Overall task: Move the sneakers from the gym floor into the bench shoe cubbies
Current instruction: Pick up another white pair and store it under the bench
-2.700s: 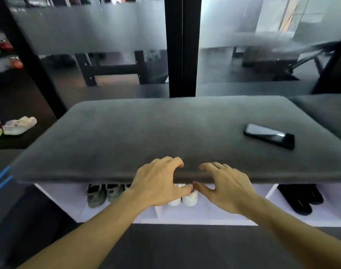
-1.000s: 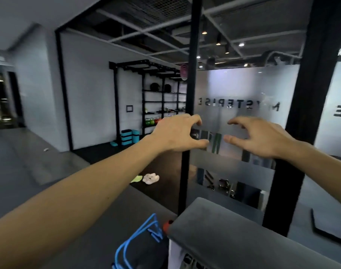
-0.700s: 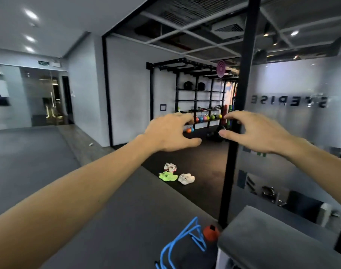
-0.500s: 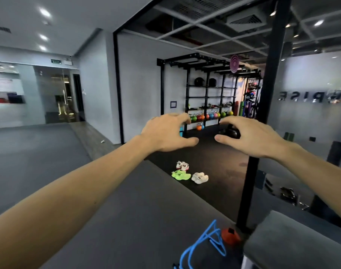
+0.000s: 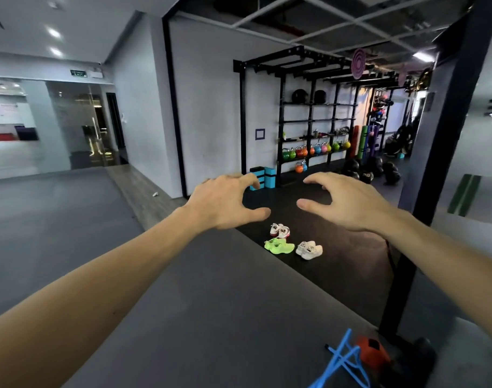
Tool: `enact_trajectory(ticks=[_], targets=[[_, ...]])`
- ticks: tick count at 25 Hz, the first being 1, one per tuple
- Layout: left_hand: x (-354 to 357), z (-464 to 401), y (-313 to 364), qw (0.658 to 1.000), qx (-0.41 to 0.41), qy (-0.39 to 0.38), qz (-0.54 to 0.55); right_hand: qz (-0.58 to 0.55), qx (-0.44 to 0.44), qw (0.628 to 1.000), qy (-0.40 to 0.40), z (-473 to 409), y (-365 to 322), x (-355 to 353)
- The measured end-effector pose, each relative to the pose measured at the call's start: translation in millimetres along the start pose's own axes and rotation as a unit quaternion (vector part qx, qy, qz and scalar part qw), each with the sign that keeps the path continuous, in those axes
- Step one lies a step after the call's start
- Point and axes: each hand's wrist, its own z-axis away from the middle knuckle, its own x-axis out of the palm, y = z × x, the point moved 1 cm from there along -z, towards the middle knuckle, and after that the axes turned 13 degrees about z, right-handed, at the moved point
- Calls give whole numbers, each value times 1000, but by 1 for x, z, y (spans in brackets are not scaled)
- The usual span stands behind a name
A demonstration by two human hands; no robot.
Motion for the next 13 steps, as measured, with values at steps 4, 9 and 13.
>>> enact_trajectory(ticks=[4,9,13], targets=[[22,-90,-59,1000,8,-12,-4,-1,13,1000,-16,-91,11,59],[53,-195,-129,1000,20,-21,-1,25,7,999,-20,-201,30,112],[78,-290,-195,999,51,-2,-2,46,12,999,-12,-291,51,157]])
